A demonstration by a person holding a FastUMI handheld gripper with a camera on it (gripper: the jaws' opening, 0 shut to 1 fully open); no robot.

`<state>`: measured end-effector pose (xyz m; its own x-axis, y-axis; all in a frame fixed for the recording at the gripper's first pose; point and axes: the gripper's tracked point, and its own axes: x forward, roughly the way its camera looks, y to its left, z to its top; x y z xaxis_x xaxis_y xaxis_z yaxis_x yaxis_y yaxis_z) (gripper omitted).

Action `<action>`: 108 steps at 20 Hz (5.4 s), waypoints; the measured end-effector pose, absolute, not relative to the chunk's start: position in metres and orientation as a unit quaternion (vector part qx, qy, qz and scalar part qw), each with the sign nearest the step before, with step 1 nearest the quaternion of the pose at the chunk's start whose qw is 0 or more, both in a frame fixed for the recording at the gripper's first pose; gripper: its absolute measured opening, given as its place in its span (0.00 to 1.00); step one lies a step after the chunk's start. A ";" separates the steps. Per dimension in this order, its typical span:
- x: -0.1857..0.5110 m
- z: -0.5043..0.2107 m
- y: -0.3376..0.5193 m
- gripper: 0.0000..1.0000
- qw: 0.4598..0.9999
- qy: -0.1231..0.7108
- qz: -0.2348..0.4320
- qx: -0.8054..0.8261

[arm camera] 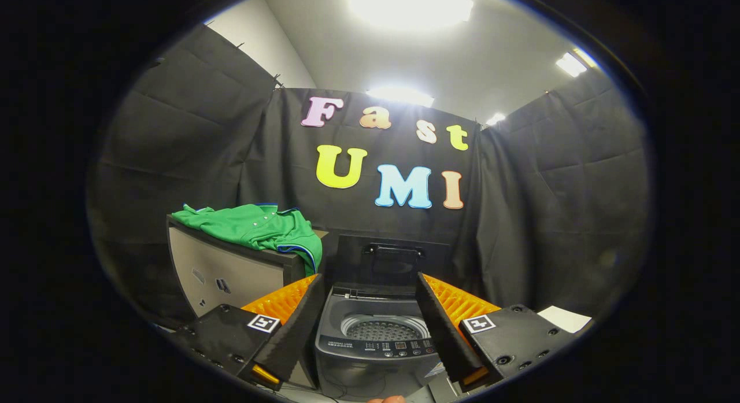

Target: Put the clothes into the washing machine and then close the washing machine lid.

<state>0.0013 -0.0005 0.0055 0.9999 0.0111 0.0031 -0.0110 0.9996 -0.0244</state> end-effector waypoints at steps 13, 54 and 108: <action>0.018 0.029 0.017 0.99 0.999 -0.014 0.029 -0.011; 0.286 0.110 0.251 0.97 0.945 0.259 0.193 0.039; 0.288 0.160 0.283 0.01 0.912 0.312 0.264 0.037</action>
<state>0.2881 0.2834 0.1597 0.6662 0.5038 -0.5499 -0.4580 0.8583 0.2313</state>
